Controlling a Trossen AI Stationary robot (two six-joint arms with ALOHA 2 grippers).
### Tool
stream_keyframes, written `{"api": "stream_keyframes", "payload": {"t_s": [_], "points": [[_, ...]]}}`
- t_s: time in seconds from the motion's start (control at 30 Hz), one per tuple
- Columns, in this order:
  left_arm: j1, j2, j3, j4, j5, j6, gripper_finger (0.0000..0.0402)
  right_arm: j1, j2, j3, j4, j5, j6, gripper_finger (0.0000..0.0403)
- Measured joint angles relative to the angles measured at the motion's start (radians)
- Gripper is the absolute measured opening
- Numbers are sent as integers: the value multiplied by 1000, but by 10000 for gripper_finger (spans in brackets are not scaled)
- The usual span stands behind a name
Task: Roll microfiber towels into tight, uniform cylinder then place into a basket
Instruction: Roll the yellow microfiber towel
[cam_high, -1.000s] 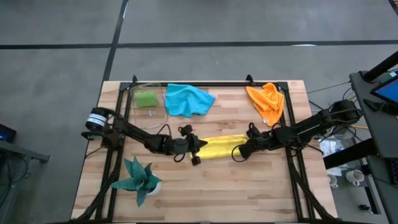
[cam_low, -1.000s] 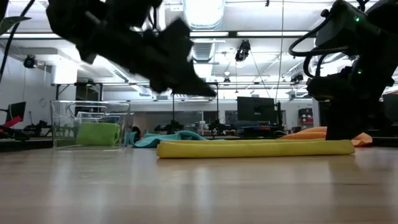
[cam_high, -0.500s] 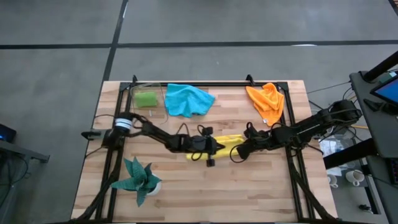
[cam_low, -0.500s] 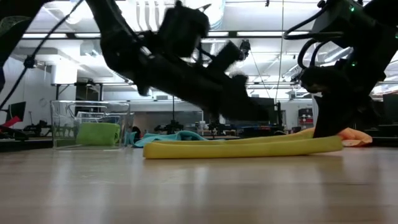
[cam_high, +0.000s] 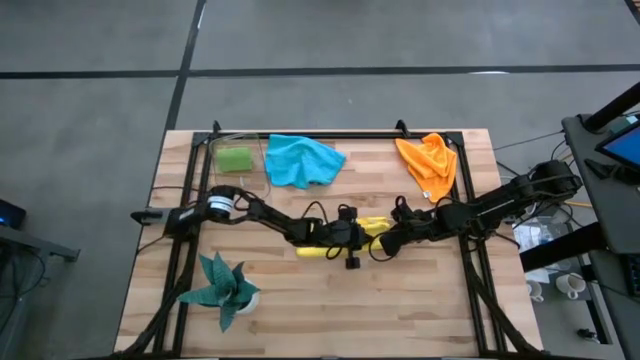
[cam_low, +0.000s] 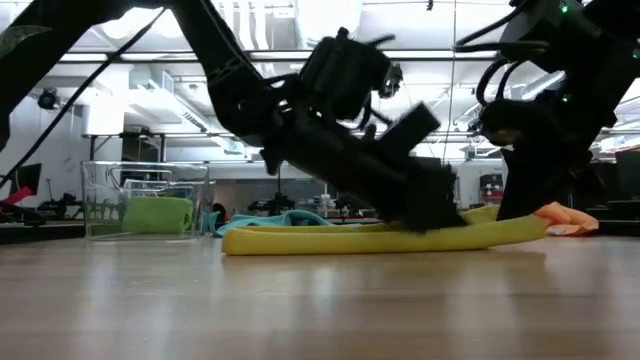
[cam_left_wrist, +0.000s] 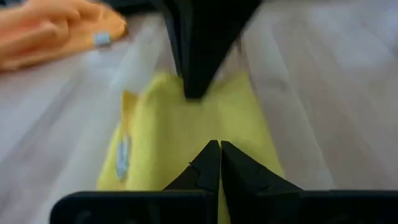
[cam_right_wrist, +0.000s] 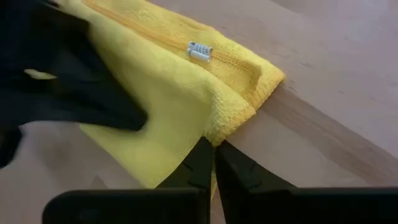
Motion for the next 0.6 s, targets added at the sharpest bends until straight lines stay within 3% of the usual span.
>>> {"api": "stream_keyframes", "payload": {"t_s": [0.37, 0.6], "points": [[23, 31, 4, -7, 1, -26, 0, 2, 0, 81, 4, -18, -45, 8], [25, 34, 1, 29, -6, -27, 0, -1, 0, 77, 42, 63, -14, 8]]}}
